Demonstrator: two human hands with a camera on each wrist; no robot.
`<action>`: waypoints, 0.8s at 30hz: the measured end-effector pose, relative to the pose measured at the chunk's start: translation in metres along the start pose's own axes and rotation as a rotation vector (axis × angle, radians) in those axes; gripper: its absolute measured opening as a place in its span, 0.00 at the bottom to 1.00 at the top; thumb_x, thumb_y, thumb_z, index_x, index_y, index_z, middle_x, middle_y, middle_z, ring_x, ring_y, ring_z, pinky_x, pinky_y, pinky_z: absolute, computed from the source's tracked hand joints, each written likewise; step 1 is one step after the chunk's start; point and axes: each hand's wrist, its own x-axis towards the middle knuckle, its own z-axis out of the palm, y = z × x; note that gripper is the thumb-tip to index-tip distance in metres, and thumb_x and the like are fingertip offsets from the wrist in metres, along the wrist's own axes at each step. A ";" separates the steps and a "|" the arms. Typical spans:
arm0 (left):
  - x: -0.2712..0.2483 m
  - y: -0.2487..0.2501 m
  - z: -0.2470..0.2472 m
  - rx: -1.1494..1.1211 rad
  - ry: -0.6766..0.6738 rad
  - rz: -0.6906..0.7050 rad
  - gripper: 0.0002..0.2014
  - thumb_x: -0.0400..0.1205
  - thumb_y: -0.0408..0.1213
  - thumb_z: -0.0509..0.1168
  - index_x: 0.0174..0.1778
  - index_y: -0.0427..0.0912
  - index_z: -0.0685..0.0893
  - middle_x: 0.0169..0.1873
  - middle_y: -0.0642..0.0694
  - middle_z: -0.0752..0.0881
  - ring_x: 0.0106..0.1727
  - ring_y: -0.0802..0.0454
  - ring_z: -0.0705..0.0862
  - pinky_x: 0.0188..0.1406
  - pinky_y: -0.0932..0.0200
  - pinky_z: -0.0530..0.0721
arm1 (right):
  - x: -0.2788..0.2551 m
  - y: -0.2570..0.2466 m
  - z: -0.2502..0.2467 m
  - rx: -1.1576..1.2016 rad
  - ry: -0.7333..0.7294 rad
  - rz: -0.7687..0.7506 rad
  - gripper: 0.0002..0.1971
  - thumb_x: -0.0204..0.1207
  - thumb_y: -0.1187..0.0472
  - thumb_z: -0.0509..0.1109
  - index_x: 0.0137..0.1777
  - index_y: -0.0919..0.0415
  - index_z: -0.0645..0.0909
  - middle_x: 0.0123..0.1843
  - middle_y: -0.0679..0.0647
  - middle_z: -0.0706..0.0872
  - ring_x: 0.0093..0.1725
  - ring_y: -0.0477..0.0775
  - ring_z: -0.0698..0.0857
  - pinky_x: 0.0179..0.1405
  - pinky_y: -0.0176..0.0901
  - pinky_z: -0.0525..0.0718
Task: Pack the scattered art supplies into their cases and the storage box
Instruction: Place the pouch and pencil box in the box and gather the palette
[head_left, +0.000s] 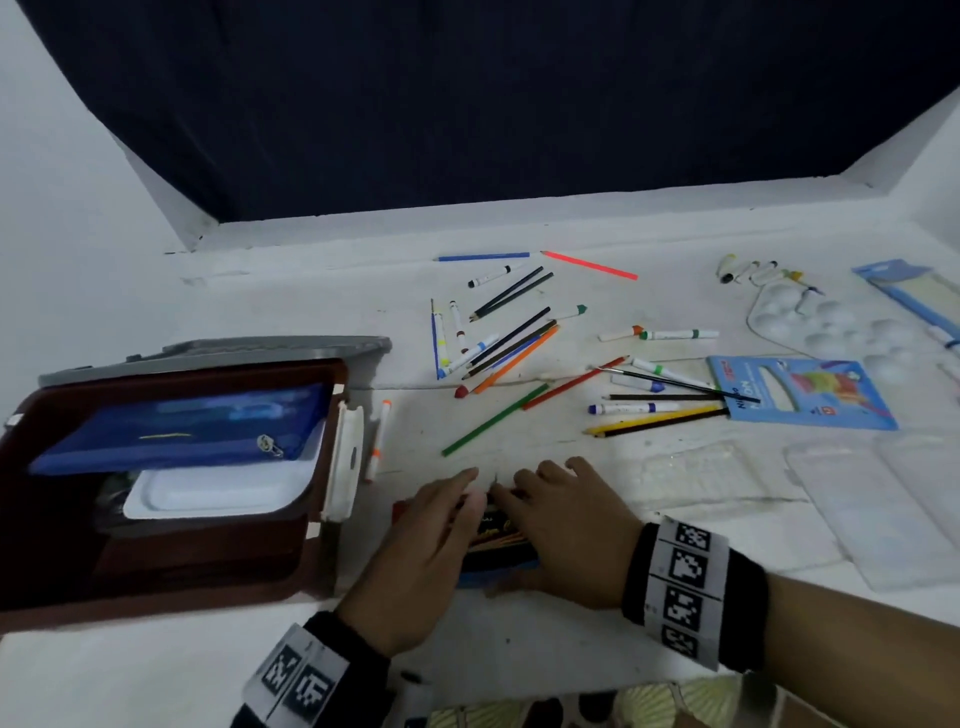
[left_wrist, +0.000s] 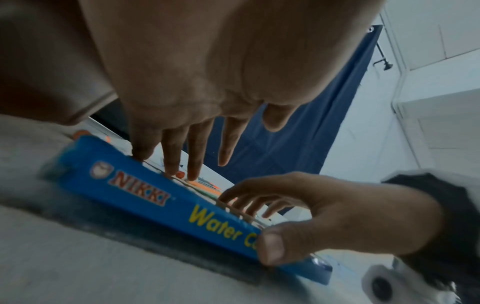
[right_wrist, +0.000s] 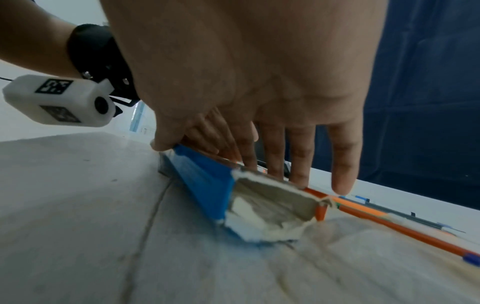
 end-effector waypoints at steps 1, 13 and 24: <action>0.000 -0.004 0.001 0.052 -0.031 -0.017 0.33 0.81 0.72 0.47 0.78 0.61 0.70 0.73 0.61 0.75 0.77 0.64 0.70 0.80 0.49 0.68 | -0.002 0.001 -0.001 0.016 -0.019 0.013 0.51 0.66 0.18 0.52 0.81 0.53 0.62 0.71 0.56 0.77 0.67 0.62 0.77 0.69 0.65 0.69; 0.012 0.004 0.007 0.354 -0.147 0.074 0.22 0.85 0.60 0.58 0.75 0.63 0.73 0.72 0.61 0.73 0.77 0.63 0.65 0.79 0.61 0.61 | -0.058 0.108 -0.005 0.117 -0.171 0.101 0.49 0.70 0.30 0.68 0.85 0.42 0.47 0.86 0.45 0.57 0.83 0.49 0.57 0.82 0.52 0.60; 0.023 0.018 0.037 0.655 -0.016 -0.079 0.30 0.77 0.60 0.61 0.78 0.63 0.71 0.71 0.54 0.76 0.75 0.49 0.73 0.74 0.45 0.72 | -0.056 0.138 -0.006 0.024 -0.189 -0.178 0.42 0.77 0.35 0.65 0.85 0.51 0.53 0.80 0.51 0.67 0.74 0.56 0.69 0.70 0.53 0.72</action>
